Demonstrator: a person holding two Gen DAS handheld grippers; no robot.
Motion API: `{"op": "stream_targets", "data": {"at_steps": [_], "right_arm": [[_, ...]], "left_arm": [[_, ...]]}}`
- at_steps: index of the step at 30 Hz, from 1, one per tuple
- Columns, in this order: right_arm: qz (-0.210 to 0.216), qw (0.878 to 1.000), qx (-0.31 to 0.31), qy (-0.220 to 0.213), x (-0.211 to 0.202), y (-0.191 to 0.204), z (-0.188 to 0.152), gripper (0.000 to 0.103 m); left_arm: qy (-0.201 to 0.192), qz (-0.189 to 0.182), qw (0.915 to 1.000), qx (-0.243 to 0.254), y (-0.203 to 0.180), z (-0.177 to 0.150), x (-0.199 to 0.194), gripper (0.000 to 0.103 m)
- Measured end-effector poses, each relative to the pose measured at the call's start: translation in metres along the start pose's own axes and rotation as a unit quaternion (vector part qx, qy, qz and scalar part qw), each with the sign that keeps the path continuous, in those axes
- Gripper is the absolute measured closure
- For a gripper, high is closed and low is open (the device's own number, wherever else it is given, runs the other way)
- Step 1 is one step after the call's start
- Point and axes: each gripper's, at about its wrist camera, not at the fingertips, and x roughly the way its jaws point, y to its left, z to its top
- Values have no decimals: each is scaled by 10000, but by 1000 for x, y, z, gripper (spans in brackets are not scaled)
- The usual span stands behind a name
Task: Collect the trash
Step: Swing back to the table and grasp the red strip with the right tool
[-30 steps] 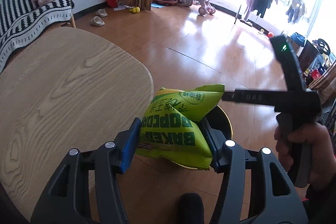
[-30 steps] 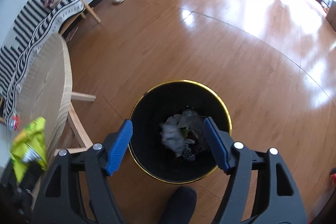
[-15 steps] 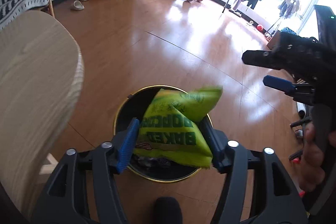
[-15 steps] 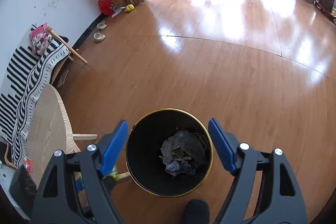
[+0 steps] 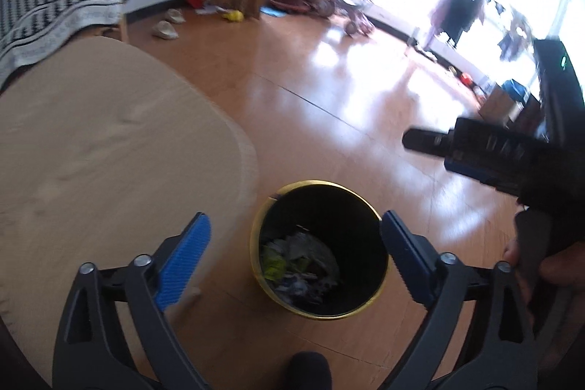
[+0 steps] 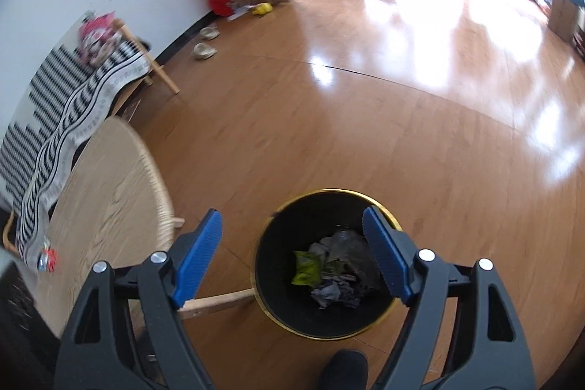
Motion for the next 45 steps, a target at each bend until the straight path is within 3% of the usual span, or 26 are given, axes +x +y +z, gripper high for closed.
{"op": "stream_targets", "data": {"at_steps": [5, 9, 16, 20, 23, 29, 36, 41, 42, 44, 45], "right_arm": [[301, 9966, -772, 21, 2, 88, -12, 24], [708, 9873, -1421, 100, 6, 179, -32, 24], [1366, 9609, -2386, 331, 15, 331, -83, 24], [1603, 9462, -2764, 512, 26, 404, -117, 24], [1688, 9373, -2962, 720, 46, 452, -140, 24], [1683, 9310, -3109, 908, 78, 518, -171, 24], [1339, 9250, -3481, 732, 125, 575, -180, 25], [1313, 9191, -3654, 663, 145, 591, -178, 37], [1307, 9181, -3687, 638, 146, 591, -177, 44], [1316, 9141, -3792, 583, 148, 595, -175, 63], [1368, 9103, -3861, 595, 147, 594, -176, 85]], "left_arm": [[-341, 717, 9965, -273, 69, 2, -59, 8], [-533, 1336, 9883, -516, 138, -11, -111, 7], [-787, 2353, 9631, -1044, 259, -50, -198, 7], [-807, 2932, 9411, -1478, 318, -77, -238, 7], [-824, 3110, 9295, -1802, 355, -101, -268, 7], [-757, 3398, 9102, -2245, 400, -127, -292, 7], [-674, 3385, 9033, -2548, 430, -139, -293, 7], [-527, 3310, 9081, -2509, 441, -133, -277, 7], [-519, 3318, 9091, -2465, 443, -130, -273, 7], [-482, 3330, 9101, -2419, 447, -122, -266, 7], [-483, 3308, 9116, -2394, 451, -117, -261, 7]]}}
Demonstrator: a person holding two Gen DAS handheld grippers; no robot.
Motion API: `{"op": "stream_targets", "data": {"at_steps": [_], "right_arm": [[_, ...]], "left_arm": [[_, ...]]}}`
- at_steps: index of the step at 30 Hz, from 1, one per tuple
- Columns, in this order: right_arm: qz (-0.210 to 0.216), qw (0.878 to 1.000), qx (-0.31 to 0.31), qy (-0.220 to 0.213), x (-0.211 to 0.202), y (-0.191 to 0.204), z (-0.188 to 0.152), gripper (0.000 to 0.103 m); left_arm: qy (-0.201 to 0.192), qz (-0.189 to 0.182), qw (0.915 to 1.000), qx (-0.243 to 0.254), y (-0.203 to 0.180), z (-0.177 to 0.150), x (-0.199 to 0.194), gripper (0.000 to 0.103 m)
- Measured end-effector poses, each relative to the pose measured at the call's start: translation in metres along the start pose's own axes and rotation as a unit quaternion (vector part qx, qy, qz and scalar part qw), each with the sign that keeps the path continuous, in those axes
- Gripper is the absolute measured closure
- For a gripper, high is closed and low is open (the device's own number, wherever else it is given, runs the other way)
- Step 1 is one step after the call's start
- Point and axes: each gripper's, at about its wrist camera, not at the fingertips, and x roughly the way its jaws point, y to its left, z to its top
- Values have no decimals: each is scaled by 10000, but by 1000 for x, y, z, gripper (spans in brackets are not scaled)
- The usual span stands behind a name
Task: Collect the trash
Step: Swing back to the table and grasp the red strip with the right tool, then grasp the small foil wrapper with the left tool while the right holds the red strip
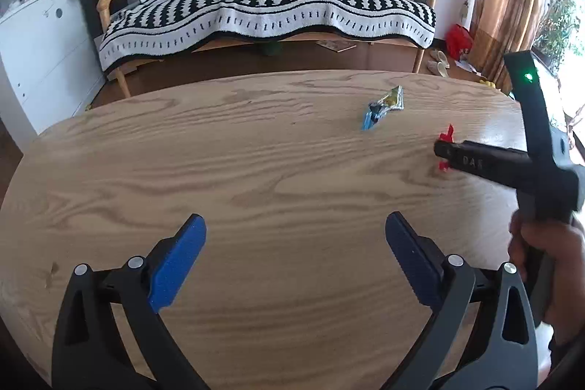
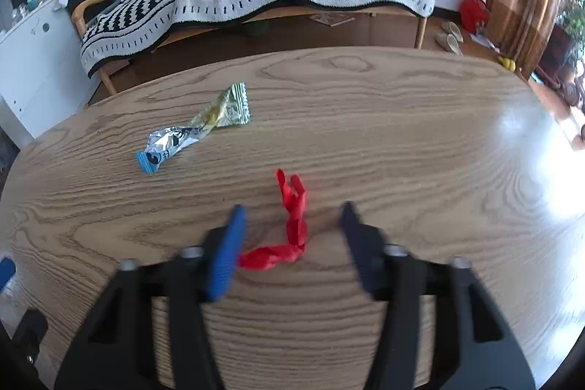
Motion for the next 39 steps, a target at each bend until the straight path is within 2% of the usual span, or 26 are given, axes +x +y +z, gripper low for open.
{"op": "stream_targets", "data": {"at_steps": [1, 4, 7, 11, 16, 21, 24, 26, 27, 30, 33, 39], "right_arm": [[68, 10000, -33, 6, -1, -1, -2, 92], [138, 9998, -152, 4, -9, -7, -6, 92], [253, 9997, 16, -28, -27, -28, -11, 92], [277, 9996, 99, -17, -51, -53, -25, 92], [171, 9998, 54, 90, -72, -88, -52, 92], [28, 9998, 105, 152, -92, -123, -75, 92], [-52, 9997, 125, 216, -106, -140, -92, 92], [-85, 9996, 142, 219, -115, -148, -102, 92], [-107, 9996, 167, 200, -124, -153, -108, 92], [-129, 9995, 264, 140, -145, -164, -121, 92], [-143, 9990, 426, 30, -173, -176, -136, 92], [-248, 9952, 912, -266, -236, -217, -178, 92]], "left_arm": [[-6, -13, 10000, 18, -3, 4, 5, 7], [18, -5, 9997, 241, -19, 19, 27, 7], [187, -8, 9990, 417, -35, 36, 56, 7], [268, -248, 9987, 351, -51, 59, 87, 7], [375, -287, 9980, 429, -77, 78, 119, 7], [501, -6, 9973, 541, -92, 86, 139, 9], [330, -59, 9983, 482, -94, 85, 133, 39], [311, -117, 9972, 673, -104, 83, 127, 79], [337, -93, 9968, 721, -107, 83, 125, 84], [264, -182, 9968, 730, -117, 73, 104, 95], [137, -258, 9963, 812, -132, 60, 75, 96], [74, -894, 9908, 1017, -188, 14, -4, 96]]}}
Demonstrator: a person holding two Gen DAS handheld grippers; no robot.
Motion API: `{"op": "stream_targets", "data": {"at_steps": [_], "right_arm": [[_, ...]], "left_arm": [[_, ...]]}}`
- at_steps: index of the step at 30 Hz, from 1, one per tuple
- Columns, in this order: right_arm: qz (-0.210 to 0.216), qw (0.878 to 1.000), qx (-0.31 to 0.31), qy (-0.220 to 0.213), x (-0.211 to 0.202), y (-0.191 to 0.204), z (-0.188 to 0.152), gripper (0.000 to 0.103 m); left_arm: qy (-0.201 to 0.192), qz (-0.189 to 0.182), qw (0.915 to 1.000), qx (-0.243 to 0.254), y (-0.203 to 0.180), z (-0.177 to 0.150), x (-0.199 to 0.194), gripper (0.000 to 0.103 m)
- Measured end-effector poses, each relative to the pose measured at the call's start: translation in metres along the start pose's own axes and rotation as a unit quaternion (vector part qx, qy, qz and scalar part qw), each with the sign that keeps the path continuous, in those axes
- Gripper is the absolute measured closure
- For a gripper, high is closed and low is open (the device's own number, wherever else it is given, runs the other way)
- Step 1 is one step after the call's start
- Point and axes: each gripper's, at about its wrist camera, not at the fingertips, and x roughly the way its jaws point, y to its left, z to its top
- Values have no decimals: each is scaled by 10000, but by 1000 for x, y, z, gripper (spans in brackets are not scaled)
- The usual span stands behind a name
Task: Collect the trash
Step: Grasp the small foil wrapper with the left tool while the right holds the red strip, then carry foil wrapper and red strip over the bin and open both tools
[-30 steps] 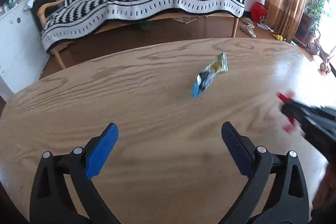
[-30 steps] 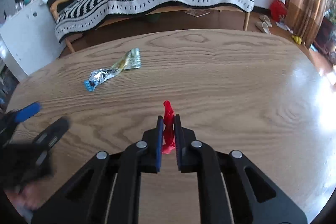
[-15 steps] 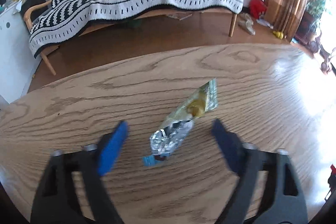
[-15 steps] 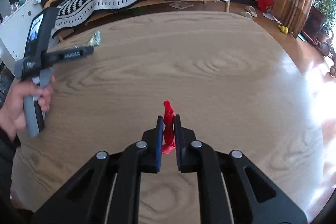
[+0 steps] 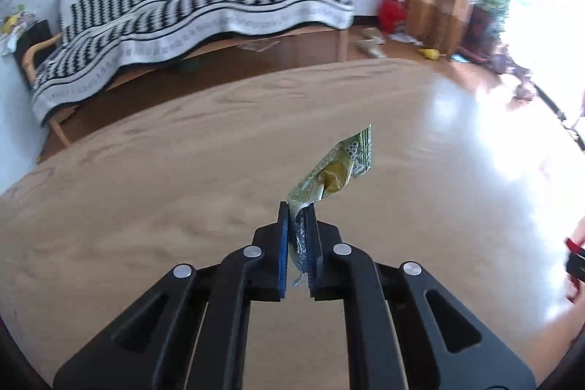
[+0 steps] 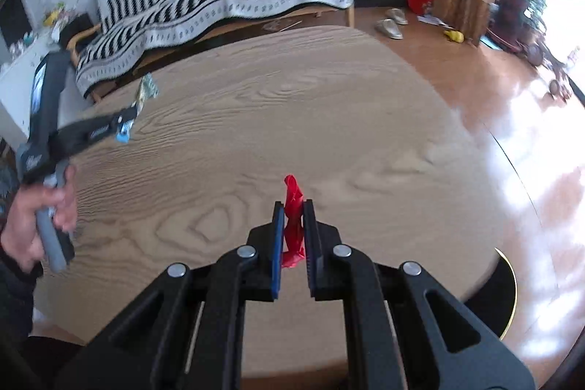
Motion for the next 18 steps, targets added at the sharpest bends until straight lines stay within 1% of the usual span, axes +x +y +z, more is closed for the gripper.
{"op": "stream_targets", "data": {"at_steps": [2, 4, 5, 6, 8, 10, 11, 12, 14, 16, 17, 18], "right_arm": [[-79, 9995, 280, -85, -20, -31, -17, 92], [-223, 9982, 538, -159, -35, -63, -32, 92], [-258, 9974, 649, -169, -38, -75, -37, 92], [-356, 9958, 831, -160, -44, -97, -47, 92], [-559, 9934, 995, -143, -50, -126, -59, 92], [-752, 9893, 1243, -113, -57, -162, -73, 92], [-769, 9878, 1349, -69, -58, -174, -78, 92], [-813, 9853, 1505, 28, -57, -193, -85, 92], [-886, 9821, 1658, 139, -55, -213, -94, 92], [-900, 9774, 1882, 338, -47, -237, -103, 92], [-895, 9753, 1975, 433, -43, -245, -106, 92], [-895, 9734, 2051, 491, -40, -252, -109, 92]], "left_arm": [[-10, -219, 9997, 115, -29, -10, -19, 96], [-79, -536, 9981, 304, -69, -23, -42, 96], [-123, -620, 9973, 378, -83, -27, -49, 96], [-191, -725, 9959, 504, -103, -33, -59, 96], [-238, -930, 9927, 727, -144, -45, -71, 96], [-180, -1188, 9896, 787, -176, -53, -74, 96], [-99, -1406, 9866, 822, -198, -60, -74, 96], [-41, -1543, 9841, 882, -216, -65, -72, 96], [93, -1764, 9794, 981, -249, -77, -66, 96], [217, -1908, 9744, 1169, -275, -90, -61, 96], [266, -1959, 9709, 1354, -290, -98, -57, 96], [279, -1977, 9689, 1464, -298, -103, -55, 96]]}}
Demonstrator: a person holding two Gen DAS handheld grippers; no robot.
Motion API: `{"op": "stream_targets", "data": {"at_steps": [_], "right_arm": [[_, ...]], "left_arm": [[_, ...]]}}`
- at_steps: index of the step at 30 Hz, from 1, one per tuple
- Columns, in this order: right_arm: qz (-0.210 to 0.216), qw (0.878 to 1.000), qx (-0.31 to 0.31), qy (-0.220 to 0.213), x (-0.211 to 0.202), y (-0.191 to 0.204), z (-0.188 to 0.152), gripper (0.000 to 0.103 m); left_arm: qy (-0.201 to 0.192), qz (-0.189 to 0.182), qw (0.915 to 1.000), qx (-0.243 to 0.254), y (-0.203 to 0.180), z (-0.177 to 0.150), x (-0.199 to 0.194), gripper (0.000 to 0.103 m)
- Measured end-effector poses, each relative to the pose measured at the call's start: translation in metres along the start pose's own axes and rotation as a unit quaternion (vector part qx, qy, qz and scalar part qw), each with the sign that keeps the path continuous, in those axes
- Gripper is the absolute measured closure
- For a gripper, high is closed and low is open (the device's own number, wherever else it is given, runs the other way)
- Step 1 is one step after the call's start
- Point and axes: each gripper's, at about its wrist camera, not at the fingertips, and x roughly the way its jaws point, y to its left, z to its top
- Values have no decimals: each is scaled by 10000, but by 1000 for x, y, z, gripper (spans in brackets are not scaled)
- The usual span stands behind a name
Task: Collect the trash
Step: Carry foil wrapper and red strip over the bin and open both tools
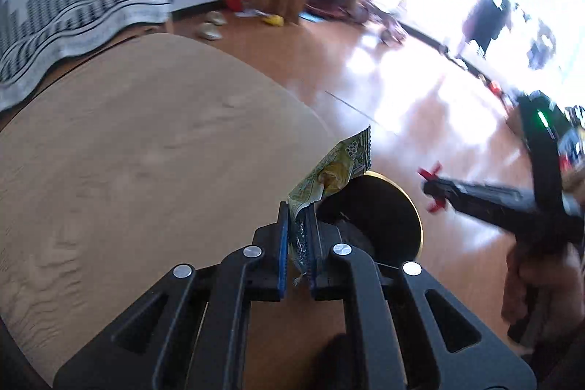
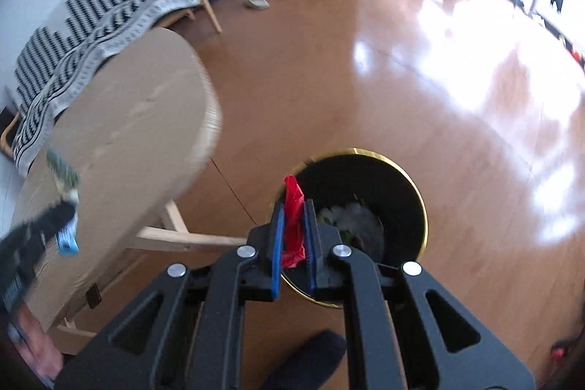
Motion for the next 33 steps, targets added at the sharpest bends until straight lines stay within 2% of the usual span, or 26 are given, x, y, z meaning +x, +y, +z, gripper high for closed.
{"op": "stream_targets", "data": {"at_steps": [2, 7, 15, 17, 18, 19, 20, 25, 33], "right_arm": [[-77, 9999, 40, 118, 10, -12, 4, 92], [-181, 9991, 170, 342, 31, -24, 7, 92], [-390, 9980, 311, 381, 40, -32, 7, 92], [-432, 9976, 355, 412, 41, -35, 8, 84], [-470, 9974, 377, 404, 41, -37, 8, 61], [-550, 9971, 416, 324, 39, -40, 8, 34], [-595, 9970, 442, 227, 34, -41, 8, 29], [-522, 9959, 742, -30, 19, -52, 10, 28], [-805, 9884, 1179, -524, -8, -72, 16, 24]], "left_arm": [[53, -24, 9999, 157, -10, -3, 8, 96], [142, -174, 9996, 159, -16, 2, 25, 96], [278, -286, 9990, 195, -22, 11, 49, 96], [309, -315, 9988, 197, -23, 11, 54, 96], [335, -334, 9987, 193, -23, 11, 57, 96], [354, -346, 9986, 191, -25, 11, 59, 96], [373, -361, 9985, 193, -27, 10, 61, 96], [481, -437, 9975, 260, -40, 7, 76, 96], [584, -680, 9951, 418, -62, 4, 106, 95]]}}
